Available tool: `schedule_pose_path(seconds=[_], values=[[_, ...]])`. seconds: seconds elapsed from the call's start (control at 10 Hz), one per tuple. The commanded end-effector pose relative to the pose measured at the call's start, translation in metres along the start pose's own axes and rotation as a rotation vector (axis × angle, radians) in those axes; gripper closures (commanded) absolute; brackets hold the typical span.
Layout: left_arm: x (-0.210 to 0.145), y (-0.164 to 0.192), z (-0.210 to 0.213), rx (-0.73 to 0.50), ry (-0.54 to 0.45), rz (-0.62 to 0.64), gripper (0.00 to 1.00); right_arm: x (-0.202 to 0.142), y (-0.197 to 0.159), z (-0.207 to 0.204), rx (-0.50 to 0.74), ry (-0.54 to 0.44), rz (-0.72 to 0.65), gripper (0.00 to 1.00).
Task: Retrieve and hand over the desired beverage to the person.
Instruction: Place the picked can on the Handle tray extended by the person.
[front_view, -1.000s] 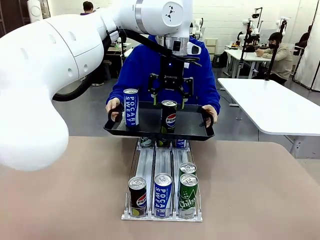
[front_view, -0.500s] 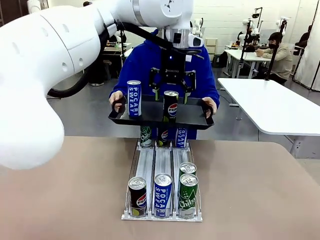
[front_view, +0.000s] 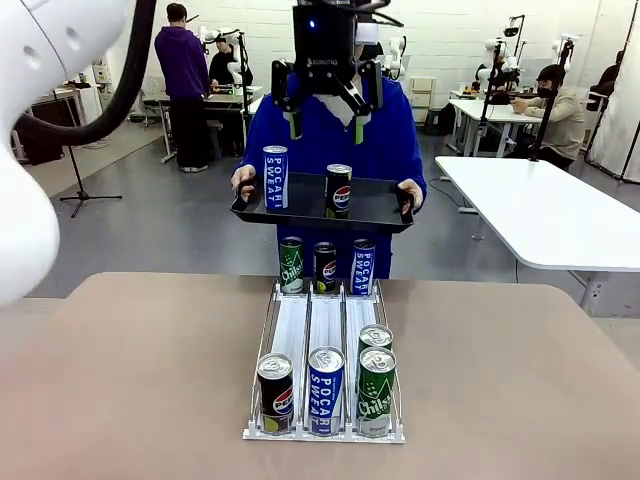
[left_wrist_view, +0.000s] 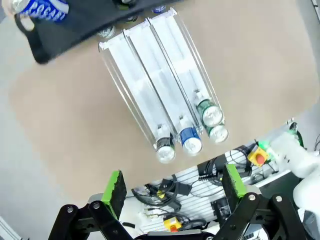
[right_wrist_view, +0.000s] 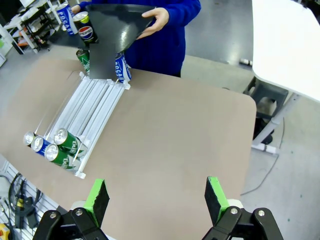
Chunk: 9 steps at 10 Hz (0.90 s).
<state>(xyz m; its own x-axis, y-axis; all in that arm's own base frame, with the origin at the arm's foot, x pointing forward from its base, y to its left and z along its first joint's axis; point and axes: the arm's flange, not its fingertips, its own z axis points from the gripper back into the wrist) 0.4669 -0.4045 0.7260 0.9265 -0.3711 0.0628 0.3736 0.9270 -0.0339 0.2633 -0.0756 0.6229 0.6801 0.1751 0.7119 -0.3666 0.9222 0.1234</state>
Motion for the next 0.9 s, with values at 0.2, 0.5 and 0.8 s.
schedule_pose_path(seconds=[0.2,0.5,0.8], values=[[-0.166,0.052,-0.122,0.114,0.103,-0.100,0.00,-0.001,0.000,-0.005,0.006,-0.015,0.005,0.00],[-0.184,0.066,-0.128,0.247,0.226,-0.183,0.00,-0.001,0.000,-0.005,0.006,-0.015,0.005,0.00],[-0.189,0.074,-0.128,0.228,0.232,-0.192,0.00,-0.001,0.000,-0.005,0.006,-0.015,0.005,0.00]])
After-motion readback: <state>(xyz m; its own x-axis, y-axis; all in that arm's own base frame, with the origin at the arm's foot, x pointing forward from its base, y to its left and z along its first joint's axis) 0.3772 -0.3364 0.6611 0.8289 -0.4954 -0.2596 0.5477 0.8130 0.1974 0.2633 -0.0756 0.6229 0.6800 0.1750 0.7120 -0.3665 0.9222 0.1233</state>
